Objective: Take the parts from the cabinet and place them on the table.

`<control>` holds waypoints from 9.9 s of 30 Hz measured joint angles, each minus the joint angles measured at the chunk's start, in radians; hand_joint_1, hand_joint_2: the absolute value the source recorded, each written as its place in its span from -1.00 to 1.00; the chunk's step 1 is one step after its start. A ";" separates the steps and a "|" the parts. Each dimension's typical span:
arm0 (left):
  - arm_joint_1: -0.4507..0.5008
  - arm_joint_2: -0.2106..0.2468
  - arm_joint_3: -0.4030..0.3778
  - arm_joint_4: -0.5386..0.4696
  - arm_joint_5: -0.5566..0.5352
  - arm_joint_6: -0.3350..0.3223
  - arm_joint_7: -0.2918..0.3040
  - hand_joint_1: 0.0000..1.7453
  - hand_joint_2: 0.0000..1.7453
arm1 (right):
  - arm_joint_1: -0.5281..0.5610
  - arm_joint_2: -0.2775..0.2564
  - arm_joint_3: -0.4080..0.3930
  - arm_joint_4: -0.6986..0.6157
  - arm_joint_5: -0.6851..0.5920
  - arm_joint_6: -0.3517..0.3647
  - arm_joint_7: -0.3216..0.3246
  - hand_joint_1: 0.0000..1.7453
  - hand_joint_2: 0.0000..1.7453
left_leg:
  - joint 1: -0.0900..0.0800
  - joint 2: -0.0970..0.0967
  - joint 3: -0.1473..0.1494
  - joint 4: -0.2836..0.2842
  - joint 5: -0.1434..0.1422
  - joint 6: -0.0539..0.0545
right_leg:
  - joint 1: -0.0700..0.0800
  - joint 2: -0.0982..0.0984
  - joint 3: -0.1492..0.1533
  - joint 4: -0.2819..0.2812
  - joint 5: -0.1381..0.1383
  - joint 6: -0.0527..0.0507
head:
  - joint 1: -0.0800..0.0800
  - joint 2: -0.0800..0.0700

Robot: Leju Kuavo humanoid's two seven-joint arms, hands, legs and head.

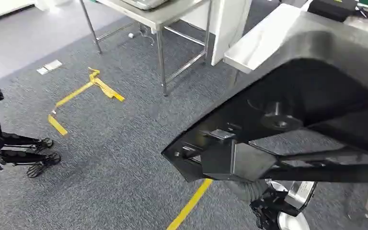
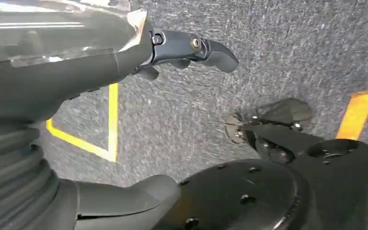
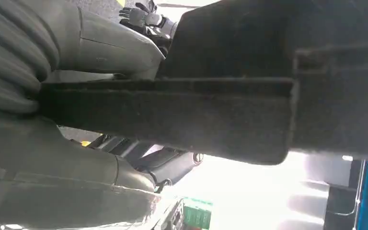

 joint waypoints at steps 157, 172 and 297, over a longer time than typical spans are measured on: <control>0.002 -0.019 0.004 0.014 0.049 0.158 -0.018 -1.00 1.00 | -0.015 0.041 0.022 0.029 0.124 -0.039 0.026 1.00 1.00 | -0.025 0.079 -0.027 -0.001 0.046 0.061 | 0.037 -0.164 0.015 0.052 -0.061 -0.023 | 0.002 0.000; 0.003 -0.023 0.003 0.014 0.049 0.154 -0.018 -1.00 1.00 | -0.028 0.032 0.033 0.037 0.131 -0.039 0.023 1.00 1.00 | -0.011 0.018 -0.024 0.018 0.018 0.012 | -0.013 -0.104 0.023 0.009 -0.023 -0.009 | 0.002 0.000; -0.020 -0.011 -0.015 -0.008 0.038 0.126 0.072 -1.00 -1.00 | -0.901 0.214 0.305 1.157 0.756 -0.449 0.372 -1.00 -1.00 | -0.021 0.062 -0.061 0.020 0.045 0.034 | 0.014 -0.106 0.012 0.018 -0.036 0.000 | -0.001 0.000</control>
